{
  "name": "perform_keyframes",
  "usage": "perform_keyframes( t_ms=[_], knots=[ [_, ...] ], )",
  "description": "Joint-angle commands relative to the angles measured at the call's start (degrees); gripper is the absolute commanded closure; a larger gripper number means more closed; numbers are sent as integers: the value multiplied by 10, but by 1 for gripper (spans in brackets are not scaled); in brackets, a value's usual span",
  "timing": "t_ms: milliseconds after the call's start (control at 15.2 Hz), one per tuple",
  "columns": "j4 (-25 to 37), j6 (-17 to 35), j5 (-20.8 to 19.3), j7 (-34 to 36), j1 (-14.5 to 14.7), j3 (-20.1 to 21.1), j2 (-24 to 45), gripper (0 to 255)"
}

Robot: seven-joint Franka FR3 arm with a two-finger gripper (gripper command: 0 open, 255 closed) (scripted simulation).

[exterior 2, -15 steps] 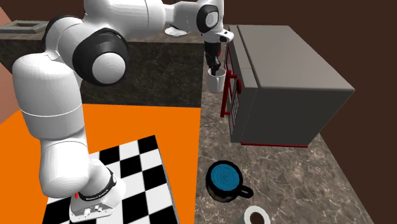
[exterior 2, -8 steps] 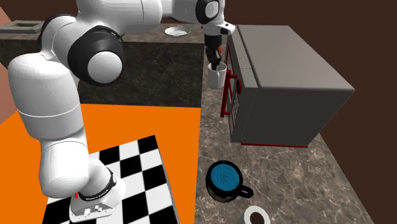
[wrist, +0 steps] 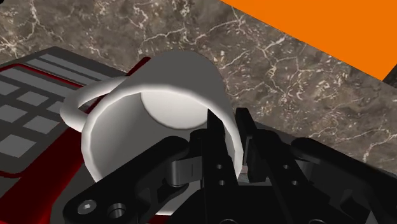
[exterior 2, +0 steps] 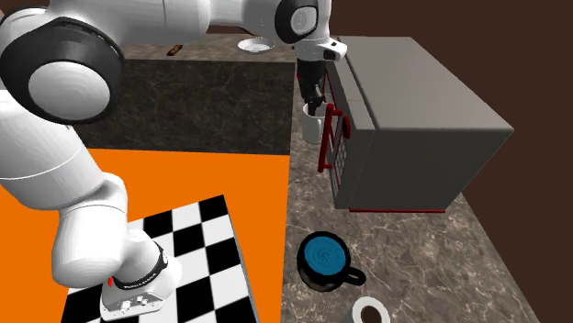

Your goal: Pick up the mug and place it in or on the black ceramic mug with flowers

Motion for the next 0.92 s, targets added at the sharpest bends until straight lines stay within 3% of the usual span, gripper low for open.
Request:
perform_keyframes(
  t_ms=[0,858],
  knots=[
    [-41,10,10,-31,-19,-13,-35,255],
    [-186,29,33,-209,-98,-106,-172,255]
  ],
)
